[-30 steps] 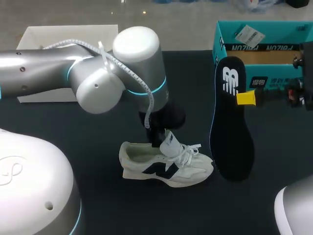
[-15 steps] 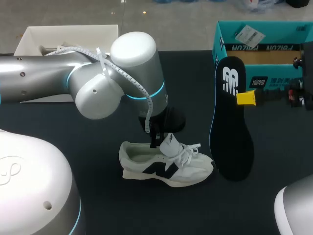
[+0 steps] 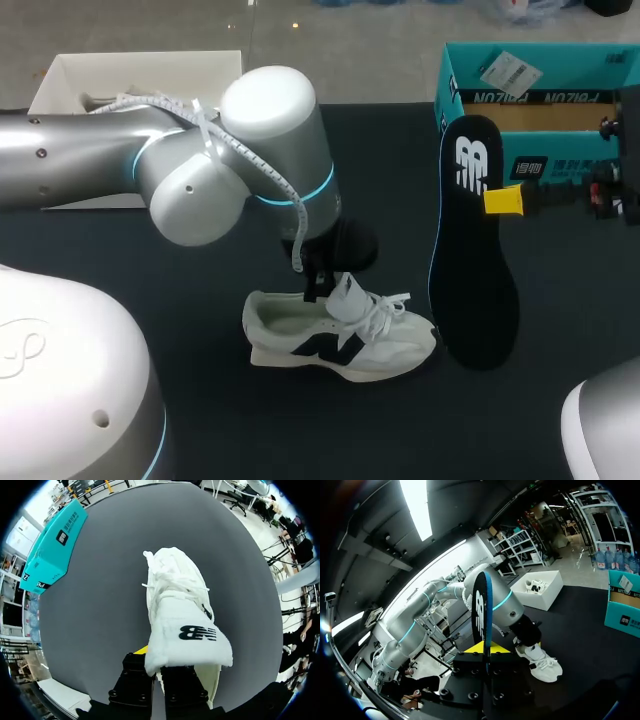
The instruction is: Take the shoe out of the shoebox, open the shoe tongue, remove and reinsert the insole, then place the shoe into the shoebox
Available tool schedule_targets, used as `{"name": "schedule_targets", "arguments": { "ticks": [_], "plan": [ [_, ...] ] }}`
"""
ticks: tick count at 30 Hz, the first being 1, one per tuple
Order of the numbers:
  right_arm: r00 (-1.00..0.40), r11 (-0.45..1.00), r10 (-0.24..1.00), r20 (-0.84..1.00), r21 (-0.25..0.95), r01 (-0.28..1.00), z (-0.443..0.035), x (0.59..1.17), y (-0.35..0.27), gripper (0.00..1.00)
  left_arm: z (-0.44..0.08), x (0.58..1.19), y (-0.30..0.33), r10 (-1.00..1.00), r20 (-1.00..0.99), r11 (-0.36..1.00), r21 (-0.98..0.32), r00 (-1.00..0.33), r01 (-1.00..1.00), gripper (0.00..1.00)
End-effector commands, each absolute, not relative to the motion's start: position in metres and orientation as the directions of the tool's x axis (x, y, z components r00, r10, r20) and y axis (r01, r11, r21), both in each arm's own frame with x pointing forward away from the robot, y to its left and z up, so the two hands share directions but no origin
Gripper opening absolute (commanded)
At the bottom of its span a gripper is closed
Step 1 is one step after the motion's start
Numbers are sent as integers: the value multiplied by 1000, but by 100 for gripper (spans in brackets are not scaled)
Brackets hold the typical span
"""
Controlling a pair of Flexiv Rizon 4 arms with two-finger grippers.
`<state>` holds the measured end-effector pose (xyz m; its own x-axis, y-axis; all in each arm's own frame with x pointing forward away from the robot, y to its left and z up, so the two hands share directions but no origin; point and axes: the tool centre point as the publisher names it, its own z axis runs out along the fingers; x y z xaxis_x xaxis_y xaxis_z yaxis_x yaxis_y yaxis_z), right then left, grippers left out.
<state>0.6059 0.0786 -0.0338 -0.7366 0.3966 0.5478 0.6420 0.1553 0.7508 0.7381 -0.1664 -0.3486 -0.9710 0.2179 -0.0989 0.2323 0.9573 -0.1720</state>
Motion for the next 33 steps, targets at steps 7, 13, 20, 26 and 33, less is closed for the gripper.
{"name": "schedule_targets", "arguments": {
  "ticks": [7, 13, 20, 26, 33],
  "plan": [
    [-734, 91, 404, 547, 774, 627, -39, 596, 77, 0, -308, 762, -130, 694, 70, 707, -257, -717, 659, 0],
    [-734, 91, 404, 547, 774, 627, -39, 596, 77, 0, -292, 778, -124, 864, 82, 493, -335, -497, 803, 0],
    [-734, 91, 404, 547, 774, 627, -39, 596, 77, 0, -275, 773, -130, 993, 68, 114, -362, -96, 925, 0],
    [-734, 91, 404, 547, 774, 627, -39, 596, 77, 0, -269, 770, -139, 993, 30, 115, -296, -111, 948, 0],
    [-734, 91, 404, 547, 774, 627, -39, 596, 77, 0, -269, 770, -139, 993, 30, 115, -296, -111, 948, 0]
  ]
}}
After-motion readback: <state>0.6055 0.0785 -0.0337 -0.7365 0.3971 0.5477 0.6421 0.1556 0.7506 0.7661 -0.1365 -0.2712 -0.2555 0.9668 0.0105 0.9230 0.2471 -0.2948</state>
